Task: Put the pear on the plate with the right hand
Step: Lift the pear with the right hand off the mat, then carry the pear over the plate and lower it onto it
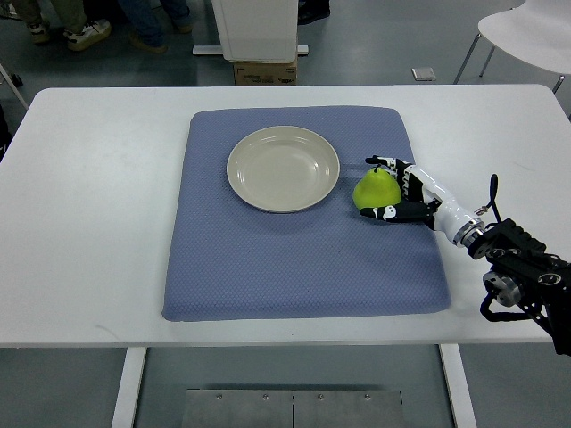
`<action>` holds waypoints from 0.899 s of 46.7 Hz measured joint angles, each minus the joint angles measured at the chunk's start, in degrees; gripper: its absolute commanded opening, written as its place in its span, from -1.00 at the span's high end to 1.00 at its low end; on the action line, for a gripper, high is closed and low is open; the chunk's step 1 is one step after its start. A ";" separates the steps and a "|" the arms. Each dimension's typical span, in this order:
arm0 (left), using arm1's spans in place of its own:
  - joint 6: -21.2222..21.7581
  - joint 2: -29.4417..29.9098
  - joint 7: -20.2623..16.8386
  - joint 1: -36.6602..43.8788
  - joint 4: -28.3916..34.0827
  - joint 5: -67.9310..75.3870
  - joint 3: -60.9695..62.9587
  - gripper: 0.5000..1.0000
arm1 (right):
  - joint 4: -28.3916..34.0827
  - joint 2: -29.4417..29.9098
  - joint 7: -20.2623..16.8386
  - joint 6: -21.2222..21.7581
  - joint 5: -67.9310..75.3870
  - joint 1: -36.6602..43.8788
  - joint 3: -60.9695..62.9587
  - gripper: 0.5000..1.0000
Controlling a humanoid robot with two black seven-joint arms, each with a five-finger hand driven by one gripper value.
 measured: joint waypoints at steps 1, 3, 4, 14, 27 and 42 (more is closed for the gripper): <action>0.00 0.00 0.00 0.00 0.00 0.00 0.00 -1.00 | 0.01 0.01 0.01 -0.23 0.00 -0.07 0.00 -0.53; 0.00 0.00 0.00 0.00 0.00 0.00 0.00 -1.00 | 0.01 0.03 0.02 -0.66 0.00 -0.36 -0.01 -0.41; 0.00 0.00 0.00 0.00 0.00 0.00 0.00 -1.00 | 0.01 0.03 0.02 -0.82 0.00 -0.51 -0.02 -0.28; 0.00 0.00 0.00 0.00 0.00 0.00 0.00 -1.00 | 0.00 0.02 0.00 -1.04 0.01 -0.36 -0.51 1.00; 0.00 0.00 0.00 -0.01 0.00 0.00 0.00 -1.00 | 0.14 -0.03 -0.05 -0.96 0.28 2.93 -0.08 1.00; 0.00 0.00 0.00 0.01 0.00 0.00 0.00 -1.00 | 0.16 -0.52 0.00 -0.90 0.63 9.71 0.81 1.00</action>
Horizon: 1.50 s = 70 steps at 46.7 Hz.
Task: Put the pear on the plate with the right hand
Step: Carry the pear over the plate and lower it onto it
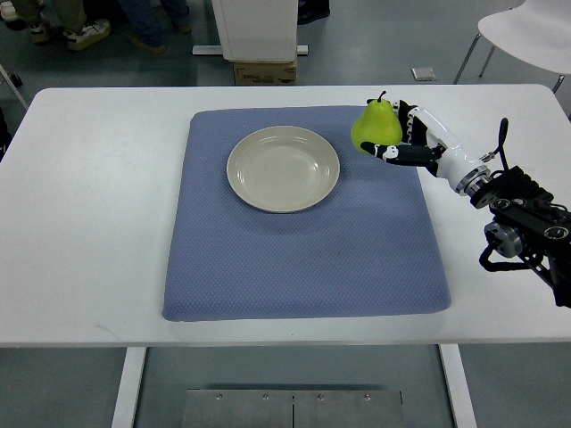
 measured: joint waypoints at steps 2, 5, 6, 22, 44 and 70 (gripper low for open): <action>0.00 0.00 0.00 -0.01 0.00 0.00 0.00 -1.00 | 0.01 0.18 0.00 0.00 0.00 0.63 0.03 1.00; 0.00 0.00 0.00 -0.01 0.00 0.00 0.00 -1.00 | 0.01 0.36 0.00 0.00 0.06 1.74 0.05 1.00; 0.00 0.00 0.00 -0.01 0.00 0.00 0.00 -1.00 | 0.01 0.61 0.00 0.00 0.08 2.08 0.07 1.00; 0.00 0.00 0.00 -0.01 0.00 0.00 0.00 -1.00 | 0.02 6.49 -1.92 -0.08 0.08 5.01 -0.01 1.00; 0.00 0.00 0.00 -0.01 0.00 0.00 0.00 -1.00 | -0.09 13.91 -11.35 -0.13 0.02 5.93 -0.16 1.00; 0.00 0.00 0.00 -0.01 0.00 0.01 0.00 -1.00 | -3.55 14.84 -12.77 -3.16 -0.53 2.62 -1.50 1.00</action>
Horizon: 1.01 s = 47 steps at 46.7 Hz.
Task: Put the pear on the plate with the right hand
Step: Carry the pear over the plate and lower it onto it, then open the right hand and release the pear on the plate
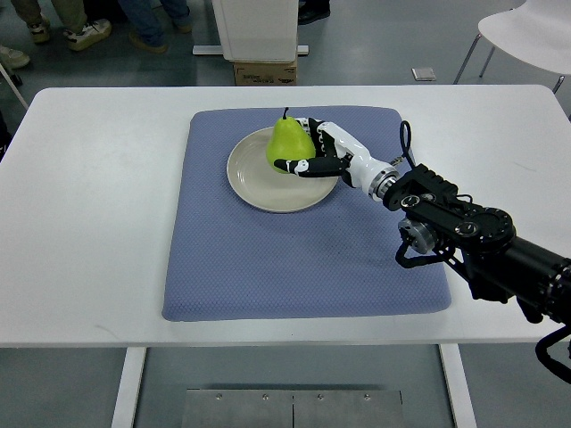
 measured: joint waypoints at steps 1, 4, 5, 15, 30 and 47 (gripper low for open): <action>0.00 0.00 0.00 0.00 0.00 0.00 0.01 -1.00 | -0.15 0.00 0.01 0.00 0.00 -0.18 -0.06 1.00; 0.00 0.00 0.00 0.00 0.00 0.00 0.00 -1.00 | -0.46 0.01 0.07 0.00 0.00 -0.83 -0.16 1.00; 0.00 0.00 0.00 0.01 0.00 0.00 0.01 -1.00 | -0.51 0.01 0.07 -0.01 0.00 -0.97 -0.20 1.00; 0.00 0.00 0.00 0.00 0.00 0.00 0.00 -1.00 | -0.74 0.00 0.18 -0.15 0.00 -1.27 -0.46 1.00; 0.00 0.00 0.00 0.01 0.00 0.00 0.00 -1.00 | -0.74 0.00 0.52 -4.65 0.32 -1.93 -0.29 -0.91; 0.00 0.00 0.00 0.00 0.00 -0.01 0.00 -1.00 | -0.14 0.00 0.78 -4.66 0.44 -1.97 -0.18 -0.98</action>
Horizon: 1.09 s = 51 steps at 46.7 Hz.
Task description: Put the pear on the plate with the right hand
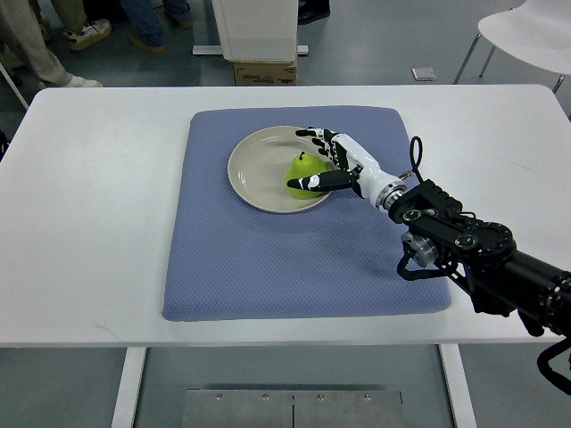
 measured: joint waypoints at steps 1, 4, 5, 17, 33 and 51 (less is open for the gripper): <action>0.00 0.00 0.00 0.00 0.00 0.00 0.00 -1.00 | 0.00 0.00 0.01 0.00 0.00 0.10 0.00 -0.98; 0.00 0.00 0.00 0.00 0.00 0.00 0.00 -1.00 | 0.01 0.00 0.02 0.00 0.00 0.26 0.00 -0.99; 0.00 0.00 0.00 0.00 0.00 0.00 0.00 -1.00 | 0.01 0.00 0.02 0.03 0.00 0.29 0.00 -0.99; 0.00 0.00 0.00 0.00 0.00 0.00 0.00 -1.00 | -0.02 0.00 0.02 0.30 0.09 0.52 0.31 -1.00; 0.00 0.00 0.00 0.00 0.00 0.00 0.00 -1.00 | 3.06 -6.01 0.02 1.12 0.19 1.41 2.00 -1.00; 0.00 0.00 0.00 0.00 0.00 0.00 0.00 -1.00 | 3.79 -10.29 -0.21 1.14 0.31 0.52 5.16 -1.00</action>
